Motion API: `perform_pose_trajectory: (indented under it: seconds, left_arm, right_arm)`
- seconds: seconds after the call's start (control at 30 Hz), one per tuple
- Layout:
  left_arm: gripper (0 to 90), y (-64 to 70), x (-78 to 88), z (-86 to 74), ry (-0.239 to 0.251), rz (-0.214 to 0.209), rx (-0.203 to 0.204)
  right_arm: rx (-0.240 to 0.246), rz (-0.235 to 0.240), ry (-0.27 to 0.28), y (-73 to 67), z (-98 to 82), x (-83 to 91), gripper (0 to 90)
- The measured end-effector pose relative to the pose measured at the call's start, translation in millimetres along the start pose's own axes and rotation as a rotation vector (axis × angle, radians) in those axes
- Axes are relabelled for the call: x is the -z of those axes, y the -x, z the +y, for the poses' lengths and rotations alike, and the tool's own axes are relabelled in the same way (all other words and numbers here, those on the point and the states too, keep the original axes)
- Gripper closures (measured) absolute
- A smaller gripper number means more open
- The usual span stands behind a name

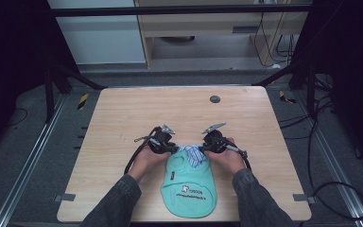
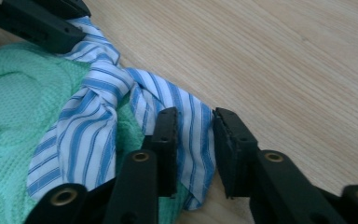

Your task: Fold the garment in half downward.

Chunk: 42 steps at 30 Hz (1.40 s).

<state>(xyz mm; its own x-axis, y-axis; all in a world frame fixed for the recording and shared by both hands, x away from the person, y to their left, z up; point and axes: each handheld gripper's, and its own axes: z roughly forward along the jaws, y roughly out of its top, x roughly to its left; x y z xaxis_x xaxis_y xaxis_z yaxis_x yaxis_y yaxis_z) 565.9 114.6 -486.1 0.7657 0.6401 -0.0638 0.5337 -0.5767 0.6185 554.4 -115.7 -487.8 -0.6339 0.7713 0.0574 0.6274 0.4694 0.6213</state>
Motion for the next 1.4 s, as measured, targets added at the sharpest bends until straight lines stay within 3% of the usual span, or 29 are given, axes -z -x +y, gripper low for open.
perform_pose_trajectory:
  seconds: [0.03, 0.17, 0.23, 0.57, 0.97, 1.4]
  left_arm:
    - [81.8, 1.2, -0.2, 0.4, -0.003, -0.003, -0.009]
    - [85.9, 1.4, 1.4, 0.7, -0.008, -0.008, -0.015]
    - [86.3, 0.8, 3.6, 0.4, -0.011, -0.004, -0.026]
    - [86.6, 5.0, 25.0, 3.8, 0.034, 0.004, -0.065]
    - [86.6, 8.4, 51.1, 12.3, 0.082, 0.002, -0.088]
    - [86.6, 10.3, 70.2, 23.0, 0.096, 0.024, -0.125]
  right_arm:
    - [0.008, 0.017, -0.006, -1.4, 0.7, -0.2, 79.4]
    - [0.059, 0.012, -0.014, -4.4, 2.3, 0.6, 83.5]
    - [0.088, 0.007, -0.01, -5.8, 3.4, 3.8, 83.9]
    - [0.139, 0.032, 0.028, -10.8, 12.3, 28.0, 83.9]
    - [0.224, 0.044, 0.059, -19.4, 24.5, 56.8, 83.9]
    - [0.276, 0.038, 0.049, -25.1, 37.4, 72.7, 84.0]
